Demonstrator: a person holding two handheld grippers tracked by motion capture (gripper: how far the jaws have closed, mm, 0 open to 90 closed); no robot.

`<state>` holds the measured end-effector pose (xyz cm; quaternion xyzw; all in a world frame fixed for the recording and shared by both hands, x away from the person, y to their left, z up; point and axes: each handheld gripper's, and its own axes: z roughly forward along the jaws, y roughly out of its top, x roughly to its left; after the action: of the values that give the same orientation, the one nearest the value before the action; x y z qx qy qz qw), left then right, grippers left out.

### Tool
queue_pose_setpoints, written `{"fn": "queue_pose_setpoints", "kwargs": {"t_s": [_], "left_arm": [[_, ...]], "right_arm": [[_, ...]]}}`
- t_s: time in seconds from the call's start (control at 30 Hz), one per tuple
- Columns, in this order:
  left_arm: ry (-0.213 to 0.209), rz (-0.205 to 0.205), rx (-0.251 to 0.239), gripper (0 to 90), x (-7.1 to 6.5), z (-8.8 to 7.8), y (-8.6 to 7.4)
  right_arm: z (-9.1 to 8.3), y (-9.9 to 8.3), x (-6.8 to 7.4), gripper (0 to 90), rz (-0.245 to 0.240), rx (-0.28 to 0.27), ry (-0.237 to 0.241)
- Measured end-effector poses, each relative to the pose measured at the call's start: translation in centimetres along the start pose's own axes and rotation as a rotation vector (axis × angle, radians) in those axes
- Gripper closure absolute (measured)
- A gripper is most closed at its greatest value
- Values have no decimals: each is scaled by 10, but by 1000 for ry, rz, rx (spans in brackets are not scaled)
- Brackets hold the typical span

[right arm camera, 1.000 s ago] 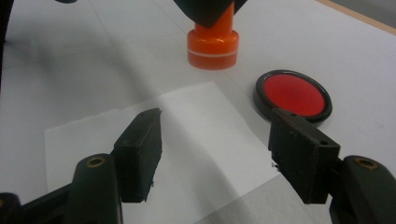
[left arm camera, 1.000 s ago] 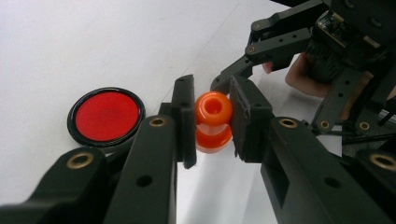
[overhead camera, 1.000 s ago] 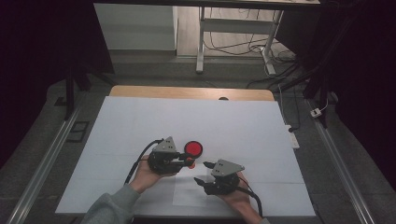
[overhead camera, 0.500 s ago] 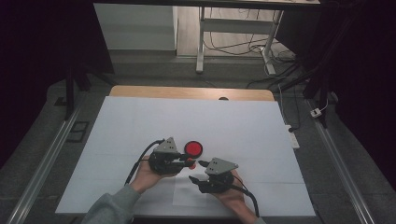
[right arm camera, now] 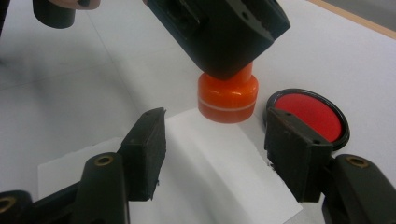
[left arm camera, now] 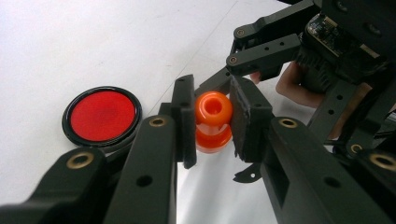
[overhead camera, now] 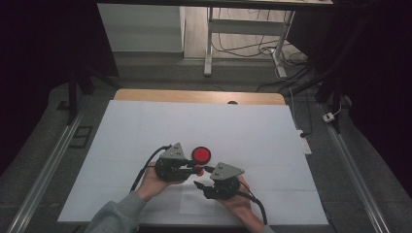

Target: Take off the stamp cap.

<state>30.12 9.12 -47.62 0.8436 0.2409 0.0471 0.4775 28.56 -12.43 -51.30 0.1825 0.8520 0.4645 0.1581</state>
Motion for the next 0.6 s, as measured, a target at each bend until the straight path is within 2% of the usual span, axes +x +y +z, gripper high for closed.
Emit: {"fn": "queue_pose_setpoints", "kwargs": {"t_s": [0.6], "left_arm": [[-1, 2, 2, 722, 0, 1, 0]], "right_arm": [[4, 3, 1, 507, 5, -5, -16]]}}
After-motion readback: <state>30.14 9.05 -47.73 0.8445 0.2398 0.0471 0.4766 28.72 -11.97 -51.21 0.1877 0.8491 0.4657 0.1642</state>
